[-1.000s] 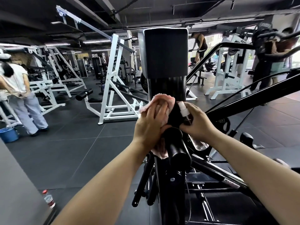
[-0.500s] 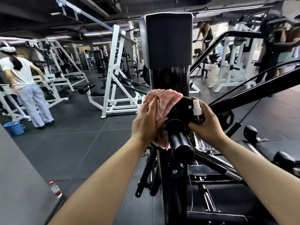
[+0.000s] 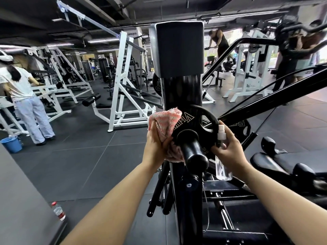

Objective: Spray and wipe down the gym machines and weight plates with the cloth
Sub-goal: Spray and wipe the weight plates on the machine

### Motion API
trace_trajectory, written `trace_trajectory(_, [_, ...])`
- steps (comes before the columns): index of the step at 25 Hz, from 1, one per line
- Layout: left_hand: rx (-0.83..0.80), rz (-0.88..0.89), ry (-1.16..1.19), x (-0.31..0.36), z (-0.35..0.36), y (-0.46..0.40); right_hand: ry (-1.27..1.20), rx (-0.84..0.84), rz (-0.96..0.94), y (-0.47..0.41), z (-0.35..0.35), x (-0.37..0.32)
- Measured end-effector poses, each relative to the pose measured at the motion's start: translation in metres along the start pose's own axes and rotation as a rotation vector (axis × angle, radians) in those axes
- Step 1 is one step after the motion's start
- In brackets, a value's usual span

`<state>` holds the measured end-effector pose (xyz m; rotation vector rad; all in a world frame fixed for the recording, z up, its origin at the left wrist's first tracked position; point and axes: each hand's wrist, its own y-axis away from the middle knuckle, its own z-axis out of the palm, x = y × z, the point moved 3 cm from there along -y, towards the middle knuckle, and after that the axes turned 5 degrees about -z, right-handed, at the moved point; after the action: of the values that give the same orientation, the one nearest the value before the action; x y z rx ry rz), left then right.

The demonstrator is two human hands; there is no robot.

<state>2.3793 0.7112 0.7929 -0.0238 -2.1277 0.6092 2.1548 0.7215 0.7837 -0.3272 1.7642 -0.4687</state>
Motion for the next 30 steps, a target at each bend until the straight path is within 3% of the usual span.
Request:
trace_trajectory(3, [0.006,0.058,-0.031,0.01,-0.004,-0.005,0.235,-0.077,-0.063,-0.018,-0.01,-0.022])
trace_trajectory(7, [0.1,0.418,-0.442,0.038,-0.008,-0.02,0.537,-0.265,-0.343,-0.05,0.004,-0.066])
trace_trajectory(9, [0.112,0.466,-0.511,0.044,-0.005,-0.024,0.564,-0.318,-0.374,-0.055,0.017,-0.069])
trace_trajectory(13, [0.032,0.352,-0.45,0.038,-0.006,-0.027,0.472,-0.181,-0.373,-0.051,0.026,-0.054])
trace_trajectory(18, [0.015,0.368,-0.265,0.028,-0.012,-0.024,0.353,-0.13,-0.368,-0.049,0.022,-0.051])
trace_trajectory(30, [0.042,0.128,0.003,0.008,-0.004,-0.012,0.014,0.118,-0.088,-0.013,0.017,-0.001])
